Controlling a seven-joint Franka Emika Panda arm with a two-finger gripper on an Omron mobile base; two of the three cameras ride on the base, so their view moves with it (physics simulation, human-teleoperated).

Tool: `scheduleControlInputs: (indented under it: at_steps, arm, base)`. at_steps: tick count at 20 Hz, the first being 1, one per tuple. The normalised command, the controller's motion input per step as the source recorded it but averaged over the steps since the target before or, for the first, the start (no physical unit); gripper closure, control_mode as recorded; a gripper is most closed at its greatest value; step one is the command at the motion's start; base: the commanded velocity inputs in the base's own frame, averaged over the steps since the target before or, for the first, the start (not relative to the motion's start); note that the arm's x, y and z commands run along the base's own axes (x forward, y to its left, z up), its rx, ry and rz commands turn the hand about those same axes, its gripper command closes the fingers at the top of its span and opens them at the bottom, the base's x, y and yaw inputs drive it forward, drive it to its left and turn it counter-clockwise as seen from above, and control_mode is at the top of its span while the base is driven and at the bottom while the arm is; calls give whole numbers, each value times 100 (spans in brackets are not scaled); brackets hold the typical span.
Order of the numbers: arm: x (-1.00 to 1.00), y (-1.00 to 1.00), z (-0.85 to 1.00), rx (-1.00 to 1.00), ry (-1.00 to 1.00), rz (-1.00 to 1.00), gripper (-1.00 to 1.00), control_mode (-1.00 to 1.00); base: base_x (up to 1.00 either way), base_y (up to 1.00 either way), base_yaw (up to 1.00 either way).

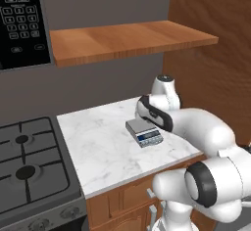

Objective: Take the fish from the fridge and place it on the digital scale on the counter by the fridge. Wait a few seconds for a reading, then move it to the plate on the dining counter.

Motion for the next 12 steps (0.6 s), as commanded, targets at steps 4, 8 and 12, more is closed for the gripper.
scheduleControlInputs:
  at_steps: [4,8,12]
  arm:
    - [44,0,-25,0,-13,0,100,-100]
    - [63,0,-38,0,-5,0,100,-100]
    - [58,0,-34,0,-1,0,100,-100]
  base:
    - [0,0,0]
    - [0,0,0]
    - [0,0,0]
